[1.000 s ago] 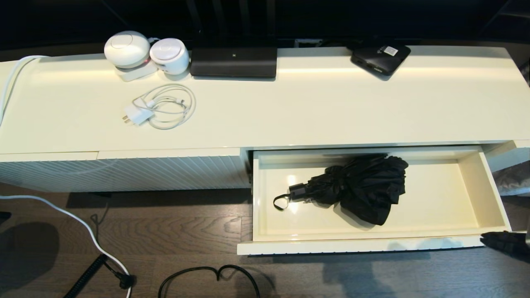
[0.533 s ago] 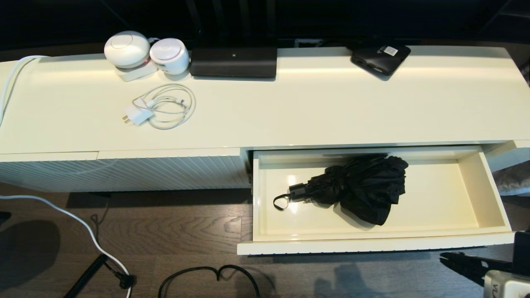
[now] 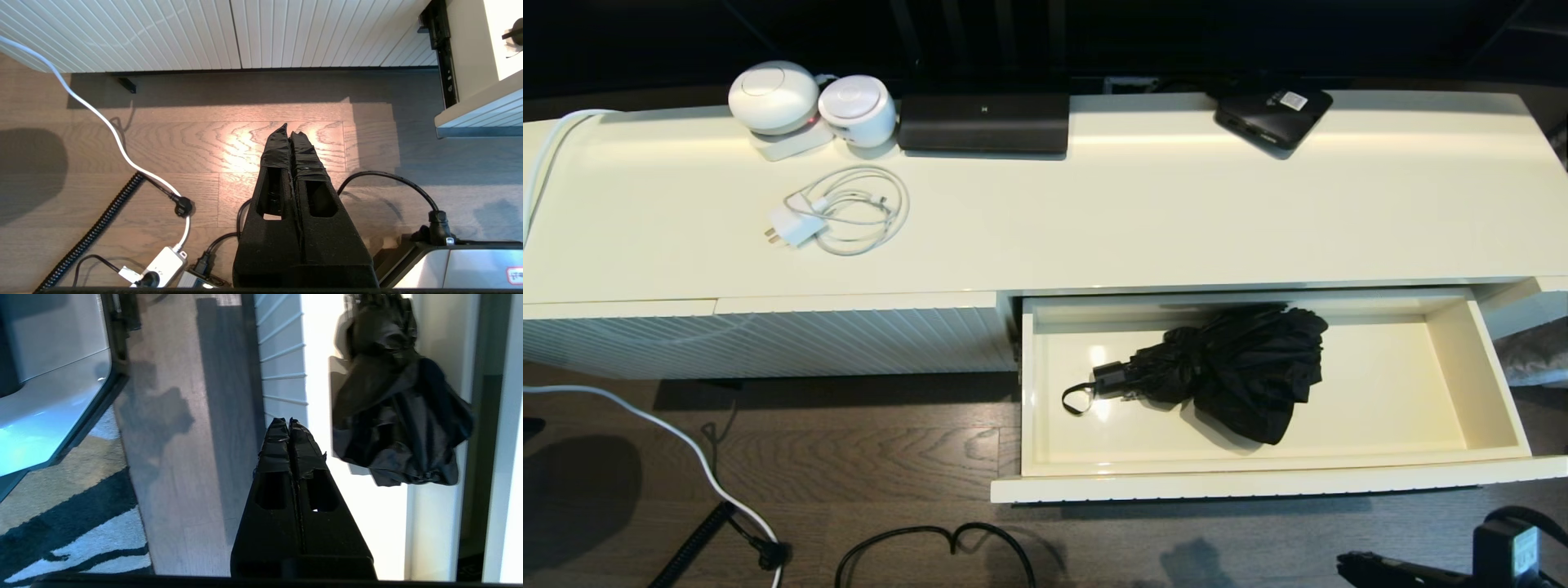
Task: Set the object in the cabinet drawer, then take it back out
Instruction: Close the drawer
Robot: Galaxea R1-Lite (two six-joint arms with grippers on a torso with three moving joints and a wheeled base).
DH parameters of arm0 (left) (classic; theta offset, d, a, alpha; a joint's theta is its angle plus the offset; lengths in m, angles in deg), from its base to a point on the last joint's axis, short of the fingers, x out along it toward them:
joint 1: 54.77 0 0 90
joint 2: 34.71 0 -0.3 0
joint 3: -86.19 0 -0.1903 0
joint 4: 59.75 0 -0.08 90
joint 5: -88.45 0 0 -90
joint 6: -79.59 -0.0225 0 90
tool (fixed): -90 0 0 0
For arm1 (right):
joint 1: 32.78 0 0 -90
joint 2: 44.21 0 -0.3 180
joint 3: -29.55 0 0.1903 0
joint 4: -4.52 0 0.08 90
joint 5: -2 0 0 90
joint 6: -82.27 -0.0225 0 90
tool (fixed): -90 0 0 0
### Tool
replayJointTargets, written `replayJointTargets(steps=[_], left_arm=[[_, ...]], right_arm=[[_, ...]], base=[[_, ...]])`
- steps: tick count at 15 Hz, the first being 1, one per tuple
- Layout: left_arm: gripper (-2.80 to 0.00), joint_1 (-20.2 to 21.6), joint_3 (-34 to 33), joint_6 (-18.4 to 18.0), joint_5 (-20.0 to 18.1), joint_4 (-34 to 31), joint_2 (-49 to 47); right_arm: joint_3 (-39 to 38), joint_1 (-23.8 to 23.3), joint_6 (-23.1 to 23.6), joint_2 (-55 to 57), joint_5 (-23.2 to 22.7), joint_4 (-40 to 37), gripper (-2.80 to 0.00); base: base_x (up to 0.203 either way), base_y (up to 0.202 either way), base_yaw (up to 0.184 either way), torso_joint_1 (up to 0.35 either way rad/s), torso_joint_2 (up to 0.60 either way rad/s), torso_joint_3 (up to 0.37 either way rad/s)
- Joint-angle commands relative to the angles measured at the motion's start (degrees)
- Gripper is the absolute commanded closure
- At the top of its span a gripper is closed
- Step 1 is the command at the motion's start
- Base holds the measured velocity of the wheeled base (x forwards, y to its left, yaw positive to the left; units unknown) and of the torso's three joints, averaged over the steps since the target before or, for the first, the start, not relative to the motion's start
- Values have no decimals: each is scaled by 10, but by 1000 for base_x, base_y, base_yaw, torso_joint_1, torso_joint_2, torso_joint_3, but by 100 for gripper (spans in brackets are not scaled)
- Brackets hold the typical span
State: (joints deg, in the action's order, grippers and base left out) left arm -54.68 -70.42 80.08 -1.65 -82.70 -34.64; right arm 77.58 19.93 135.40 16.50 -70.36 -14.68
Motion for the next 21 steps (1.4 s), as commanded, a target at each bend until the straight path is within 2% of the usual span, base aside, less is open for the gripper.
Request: replayJointTargets(steps=[1,9,14,21], left_arm=[[0,0,0,0,0,0,1],[0,0,0,0,0,0,1],[0,0,0,0,0,0,1],[0,0,0,0,0,0,1]], right_arm=[[-29,8,2,-16,1,0,0],[-80,8,0,4,6,-6,0],[-71,5,-36,69,20,3,0],[-44,-16,-35,170,22,136,0]], base=[[0,0,0,0,0,0],[0,0,0,0,0,0],[0,0,0,0,0,0],[0,0,0,0,0,0]])
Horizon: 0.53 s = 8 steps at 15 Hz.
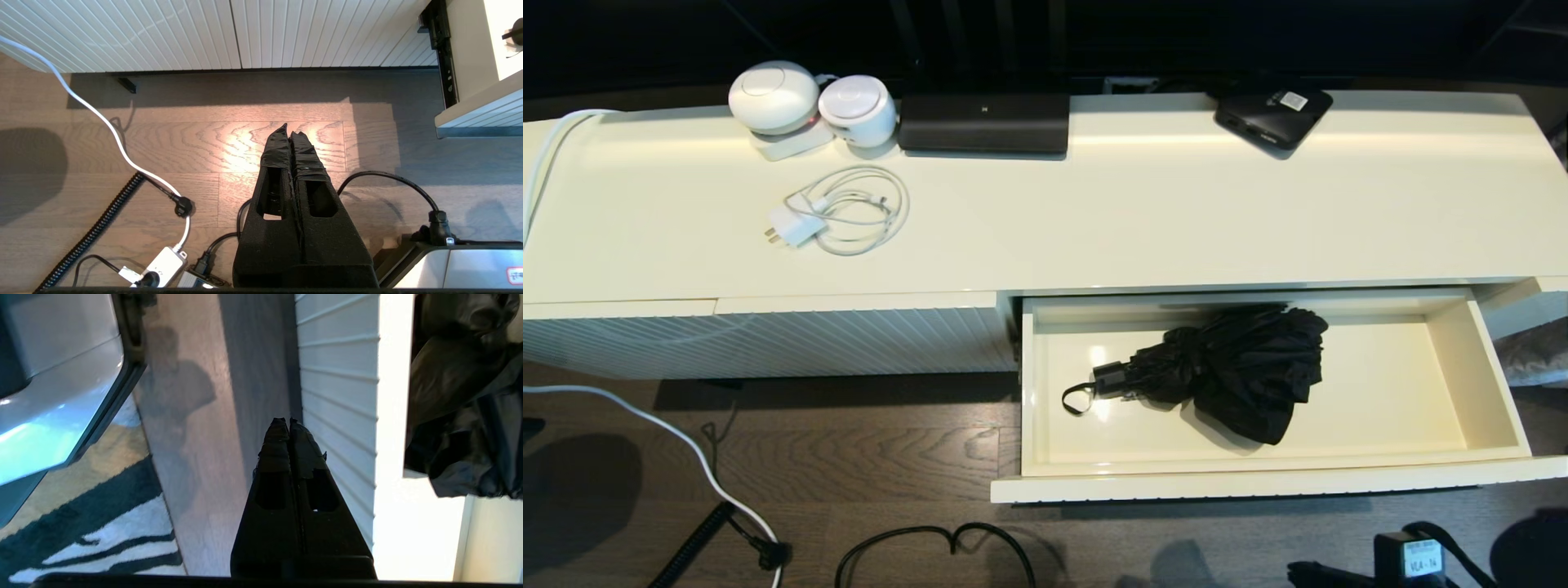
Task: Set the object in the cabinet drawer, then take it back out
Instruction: Close the drawer
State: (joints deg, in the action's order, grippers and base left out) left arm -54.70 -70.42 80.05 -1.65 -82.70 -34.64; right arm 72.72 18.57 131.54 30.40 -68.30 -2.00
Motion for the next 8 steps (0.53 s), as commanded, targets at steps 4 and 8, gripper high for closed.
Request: replayJointTargets(steps=[4,8], left_arm=[[0,0,0,1,0,0,0],[0,1,0,1,0,0,1]], right_arm=[[8,-4,7,50,15,40,0],[8,-15,10,78,27,82,0]], base=[[0,0,0,0,0,0],[0,0,0,0,0,0]])
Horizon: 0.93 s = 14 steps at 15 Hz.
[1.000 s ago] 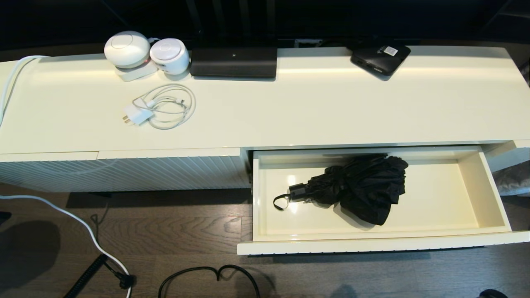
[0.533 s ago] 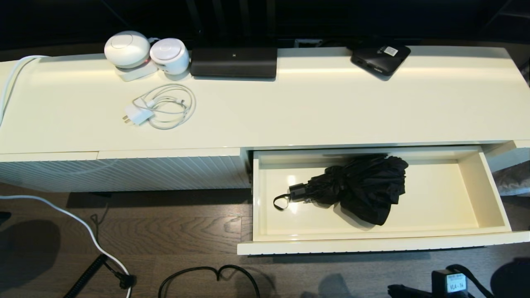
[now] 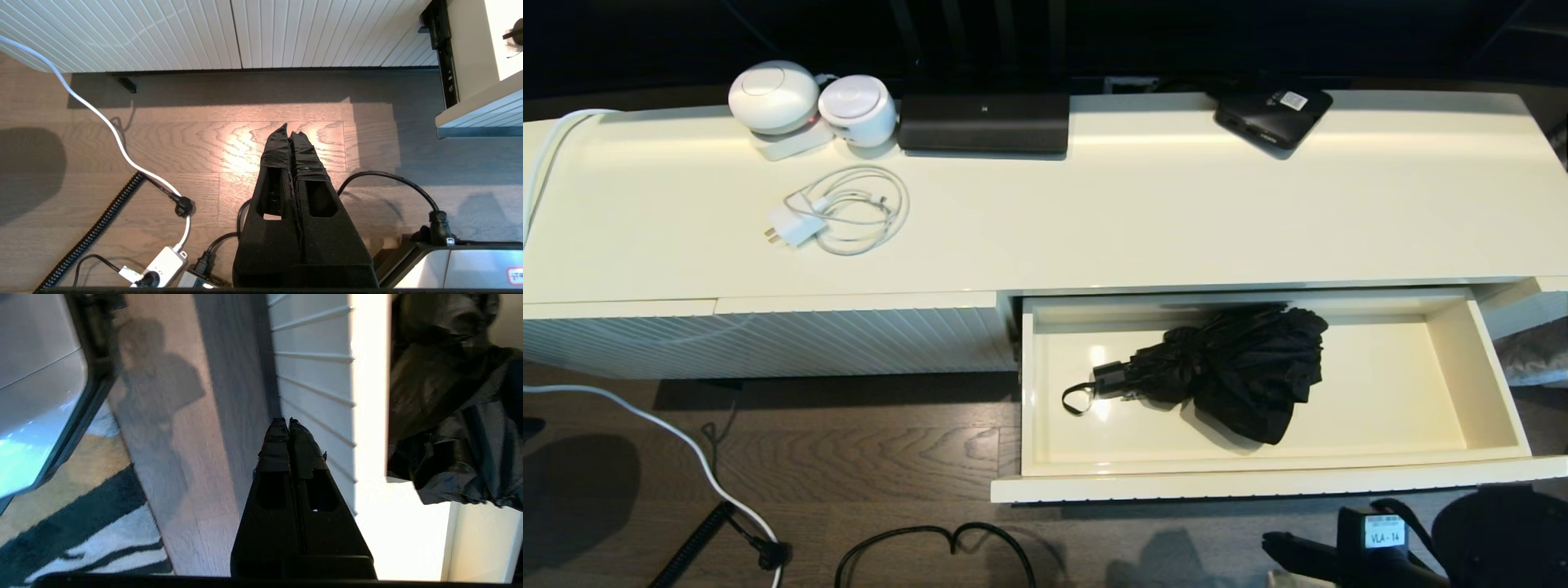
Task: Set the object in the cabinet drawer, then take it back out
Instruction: Close the drawer
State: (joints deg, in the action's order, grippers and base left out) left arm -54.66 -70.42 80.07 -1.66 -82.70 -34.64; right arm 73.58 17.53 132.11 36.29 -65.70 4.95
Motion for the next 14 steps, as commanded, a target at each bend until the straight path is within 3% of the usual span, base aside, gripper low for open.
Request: replayJointTargets(steps=[1,14], left_arm=[[0,0,0,0,0,0,1],[0,0,0,0,0,0,1]], right_arm=[[0,-12,8,28,1,32,0],[19,-61,103,66,1,140,0]], base=[[0,0,0,0,0,0],[0,0,0,0,0,0]])
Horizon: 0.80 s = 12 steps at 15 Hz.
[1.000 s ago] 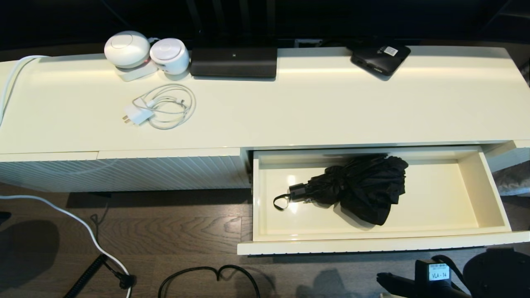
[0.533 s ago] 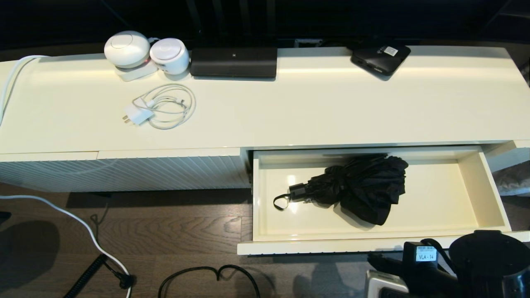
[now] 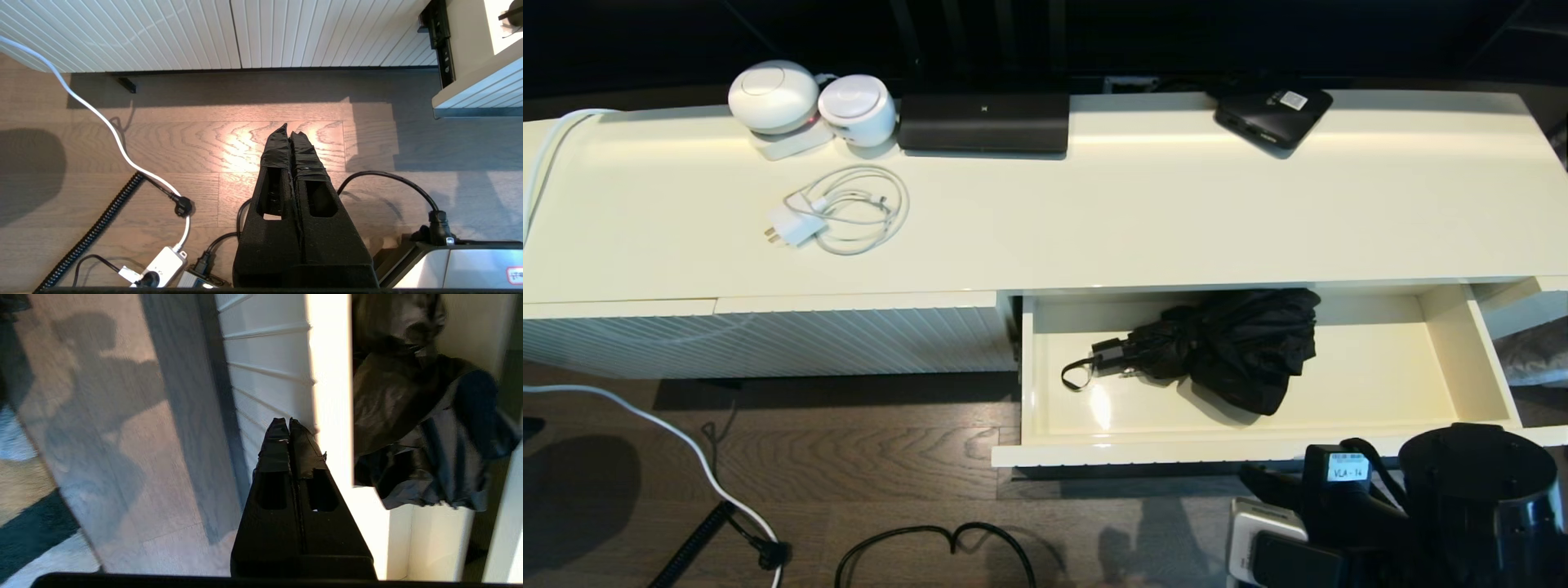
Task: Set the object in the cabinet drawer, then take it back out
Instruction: Close the drawer
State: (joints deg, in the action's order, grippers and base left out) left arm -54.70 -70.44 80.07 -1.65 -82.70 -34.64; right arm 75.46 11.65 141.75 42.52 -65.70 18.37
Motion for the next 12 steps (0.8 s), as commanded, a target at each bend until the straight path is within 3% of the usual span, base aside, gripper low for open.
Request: replayJointTargets(steps=[1,12], left_arm=[[0,0,0,0,0,0,1],[0,0,0,0,0,0,1]], right_arm=[[0,-8,16,6,1,16,0],[-8,-52,97,39,-6,153,0]], base=[[0,0,0,0,0,0],[0,0,0,0,0,0]])
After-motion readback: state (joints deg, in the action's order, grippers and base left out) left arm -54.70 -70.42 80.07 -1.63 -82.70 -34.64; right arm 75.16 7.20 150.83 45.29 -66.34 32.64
